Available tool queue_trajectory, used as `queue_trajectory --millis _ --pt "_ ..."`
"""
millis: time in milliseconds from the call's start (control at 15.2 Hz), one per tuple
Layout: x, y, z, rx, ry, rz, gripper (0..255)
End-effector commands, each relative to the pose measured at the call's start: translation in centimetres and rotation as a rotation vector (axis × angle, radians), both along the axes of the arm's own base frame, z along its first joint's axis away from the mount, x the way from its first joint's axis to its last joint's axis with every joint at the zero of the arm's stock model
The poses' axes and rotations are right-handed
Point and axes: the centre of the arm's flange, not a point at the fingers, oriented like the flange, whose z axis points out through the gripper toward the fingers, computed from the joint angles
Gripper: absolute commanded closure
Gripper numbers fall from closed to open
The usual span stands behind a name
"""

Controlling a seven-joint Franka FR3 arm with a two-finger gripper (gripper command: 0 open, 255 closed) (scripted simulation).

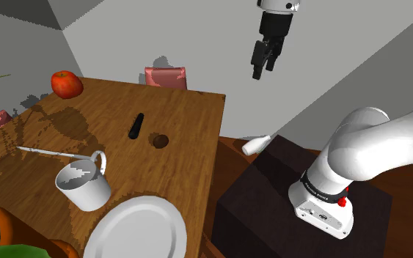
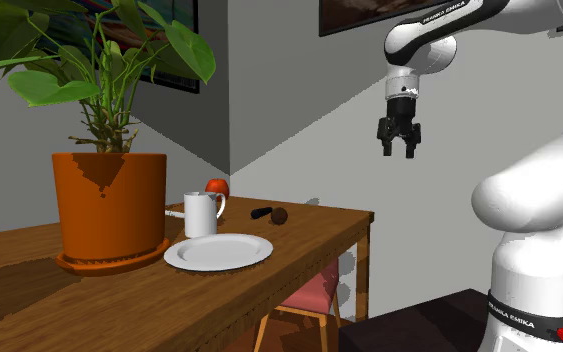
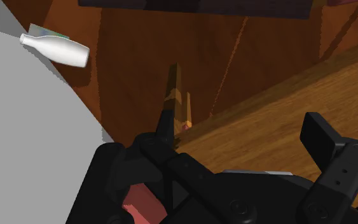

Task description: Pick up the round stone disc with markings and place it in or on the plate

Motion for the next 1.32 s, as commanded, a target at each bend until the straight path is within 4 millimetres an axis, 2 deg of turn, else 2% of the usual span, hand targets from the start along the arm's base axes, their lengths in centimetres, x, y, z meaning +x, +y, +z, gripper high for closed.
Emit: queue_trajectory --millis 0,1254 --pt "0.0 0.0 0.0 0.0 0.0 0.0 0" --pt "9.9 21.0 -9.4 0.01 0.014 0.009 0"
